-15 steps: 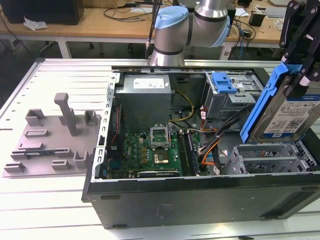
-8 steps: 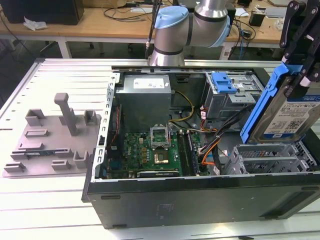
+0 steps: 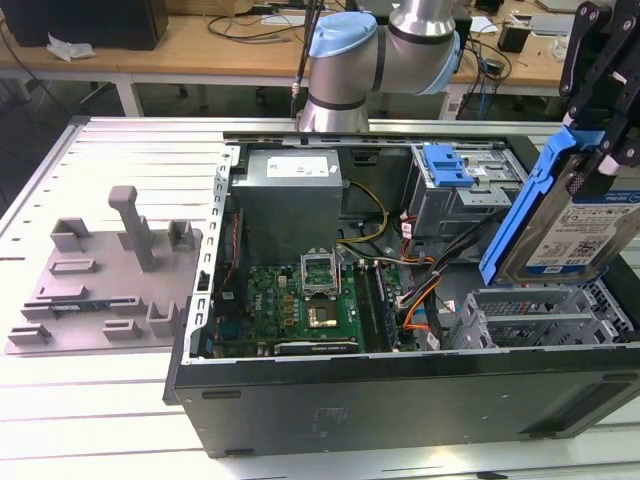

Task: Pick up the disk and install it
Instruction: 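Insert the disk into the insertion slot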

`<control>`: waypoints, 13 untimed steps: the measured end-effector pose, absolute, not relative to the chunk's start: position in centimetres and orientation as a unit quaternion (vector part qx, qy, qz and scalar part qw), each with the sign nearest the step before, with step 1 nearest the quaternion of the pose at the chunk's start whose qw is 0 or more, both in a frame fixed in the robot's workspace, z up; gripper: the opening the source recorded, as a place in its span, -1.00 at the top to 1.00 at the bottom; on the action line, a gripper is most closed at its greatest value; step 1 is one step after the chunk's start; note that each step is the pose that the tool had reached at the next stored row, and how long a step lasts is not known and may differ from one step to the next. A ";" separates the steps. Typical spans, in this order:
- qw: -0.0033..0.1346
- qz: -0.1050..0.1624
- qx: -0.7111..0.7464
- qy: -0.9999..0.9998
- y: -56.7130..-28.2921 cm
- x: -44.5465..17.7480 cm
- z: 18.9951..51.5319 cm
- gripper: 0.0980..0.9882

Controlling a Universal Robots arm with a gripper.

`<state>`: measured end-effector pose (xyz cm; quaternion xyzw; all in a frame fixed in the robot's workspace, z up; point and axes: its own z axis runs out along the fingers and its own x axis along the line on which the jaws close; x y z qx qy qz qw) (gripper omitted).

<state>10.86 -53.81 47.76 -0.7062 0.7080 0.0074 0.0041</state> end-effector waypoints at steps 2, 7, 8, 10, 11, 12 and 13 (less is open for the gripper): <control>0.004 0.007 -0.706 0.708 -54.0 10.9 47.8 0.39; 0.004 0.007 -0.704 0.710 -54.3 11.1 47.7 0.39; 0.004 0.007 -0.704 0.710 -54.4 11.1 47.6 0.39; 0.004 0.007 -0.704 0.710 -54.4 11.1 47.3 0.39; 0.004 0.007 -0.704 0.710 -54.4 11.1 47.2 0.39; 0.004 0.007 -0.704 0.710 -54.4 11.1 47.1 0.39; 0.004 0.007 -0.704 0.710 -54.4 11.1 47.0 0.39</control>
